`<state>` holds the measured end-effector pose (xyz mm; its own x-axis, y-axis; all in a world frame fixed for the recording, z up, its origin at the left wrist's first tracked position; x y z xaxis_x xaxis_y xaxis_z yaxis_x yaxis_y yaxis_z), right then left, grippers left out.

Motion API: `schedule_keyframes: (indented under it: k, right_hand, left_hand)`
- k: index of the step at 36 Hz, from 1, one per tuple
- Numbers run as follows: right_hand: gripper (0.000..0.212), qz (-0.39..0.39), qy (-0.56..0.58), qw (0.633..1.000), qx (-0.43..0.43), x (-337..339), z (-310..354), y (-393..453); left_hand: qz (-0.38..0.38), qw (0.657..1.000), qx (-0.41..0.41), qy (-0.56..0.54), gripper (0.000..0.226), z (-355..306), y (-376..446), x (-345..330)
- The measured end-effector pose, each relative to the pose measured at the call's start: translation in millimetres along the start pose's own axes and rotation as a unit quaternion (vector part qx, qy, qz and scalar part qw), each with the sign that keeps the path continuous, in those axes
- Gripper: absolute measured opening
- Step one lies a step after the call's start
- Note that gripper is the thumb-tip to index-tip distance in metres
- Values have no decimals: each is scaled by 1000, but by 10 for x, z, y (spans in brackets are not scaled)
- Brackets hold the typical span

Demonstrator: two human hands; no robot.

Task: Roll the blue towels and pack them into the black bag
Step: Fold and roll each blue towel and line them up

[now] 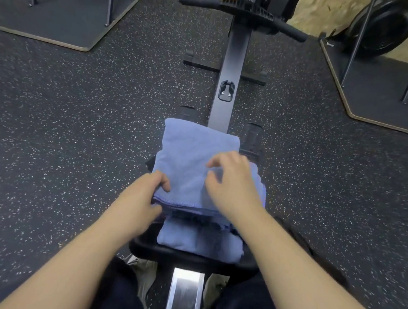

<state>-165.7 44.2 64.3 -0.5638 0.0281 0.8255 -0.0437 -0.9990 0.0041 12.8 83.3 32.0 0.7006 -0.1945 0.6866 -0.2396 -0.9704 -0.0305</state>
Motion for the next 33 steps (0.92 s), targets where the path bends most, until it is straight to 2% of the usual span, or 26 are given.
schedule_keyframes:
  k: [4, 6, 13, 15, 17, 19, 24, 29, 33]
  right_hand:
    - [16, 87, -52, 993, 68, -162, 193, -345]
    - [24, 92, -90, 988, 84, -251, 213, -438]
    - [53, -55, -140, 982, 118, -475, 181, -384]
    - [48, -78, -135, 979, 135, -483, 140, -365]
    - [32, -87, -139, 975, 147, -460, 86, -373]
    - [15, -75, -144, 974, 156, -420, -2, -372]
    - [27, 0, -139, 984, 109, -158, -242, -293]
    - [21, 100, -90, 988, 73, 81, -365, -261]
    - [18, 122, -46, 991, 44, 85, -454, -219]
  left_hand:
    - [-39, 999, -22, -2, 36, -25, 6, 5]
    - [-54, 998, -29, -15, 30, -58, 7, 11]
    - [-68, 997, -40, -12, 26, -38, -28, 37]
    - [-68, 997, -39, -6, 24, -19, -42, 55]
    - [-64, 997, -33, -2, 22, 7, -54, 75]
    - [-61, 998, -24, 1, 22, 38, -64, 95]
    - [-69, 997, -9, -21, 21, 72, -56, 129]
    - [-59, 997, 3, -47, 13, 98, -32, 125]
    - [-39, 998, 12, -52, 11, 157, -29, 111]
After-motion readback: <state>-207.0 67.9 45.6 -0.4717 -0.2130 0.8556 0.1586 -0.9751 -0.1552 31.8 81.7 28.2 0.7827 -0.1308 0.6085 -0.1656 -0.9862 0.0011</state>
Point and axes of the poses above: each hand's wrist, its own y-axis towards the middle knuckle, its own x-axis out of the back of the hand, z = x × y, the point moved 3 cm from there along y, towards the middle knuckle, and after that the axes turned 12 degrees about -x, right-handed, at the moved point
